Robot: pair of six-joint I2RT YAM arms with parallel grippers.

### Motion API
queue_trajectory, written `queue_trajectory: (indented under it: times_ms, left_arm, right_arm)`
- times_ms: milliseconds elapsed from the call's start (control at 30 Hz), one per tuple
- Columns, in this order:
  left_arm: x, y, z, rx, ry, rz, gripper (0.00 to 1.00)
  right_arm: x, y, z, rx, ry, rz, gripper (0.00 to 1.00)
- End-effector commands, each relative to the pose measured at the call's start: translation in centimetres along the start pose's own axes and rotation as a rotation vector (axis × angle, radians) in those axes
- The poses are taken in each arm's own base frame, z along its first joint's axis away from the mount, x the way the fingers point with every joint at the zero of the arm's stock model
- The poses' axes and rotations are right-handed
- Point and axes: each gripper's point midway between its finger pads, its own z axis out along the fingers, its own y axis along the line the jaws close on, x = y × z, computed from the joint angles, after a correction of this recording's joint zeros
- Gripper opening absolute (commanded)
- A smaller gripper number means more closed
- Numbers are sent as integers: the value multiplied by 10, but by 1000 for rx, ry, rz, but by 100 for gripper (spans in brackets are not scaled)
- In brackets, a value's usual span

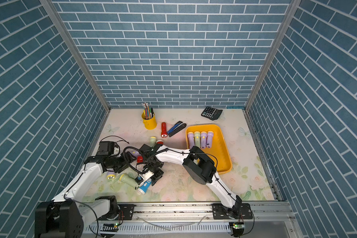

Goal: Put the flashlights into the storage boxes
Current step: Pick up the flashlight from the center of the board.

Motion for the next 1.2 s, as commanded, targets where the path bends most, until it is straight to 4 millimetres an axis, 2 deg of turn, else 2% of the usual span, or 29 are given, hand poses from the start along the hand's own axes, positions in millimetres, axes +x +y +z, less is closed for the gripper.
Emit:
queue_trajectory:
  times_ms: [0,100,333,533,800,1000,1167]
  left_arm:
    - [2,3,0,-4,7,10,72]
    - [1,3,0,-6,4,9,72]
    - [1,3,0,-4,2,6,72]
    - [2,3,0,-4,3,8,72]
    - [5,8,-1,-9,-17,8,72]
    - [5,2,-4,11,-37,32,70]
    - [5,-9,-5,20,-56,69,70]
  right_arm:
    - [5,28,-7,-86,53,-11,56]
    - [9,34,-8,-91,69,-2,53]
    - [1,26,-2,-49,13,26,45]
    - [1,28,-4,-27,14,39,35]
    - [6,45,-26,65,33,87,28]
    - [15,53,-46,210,12,199,26]
    - [24,63,-69,292,-33,369,26]
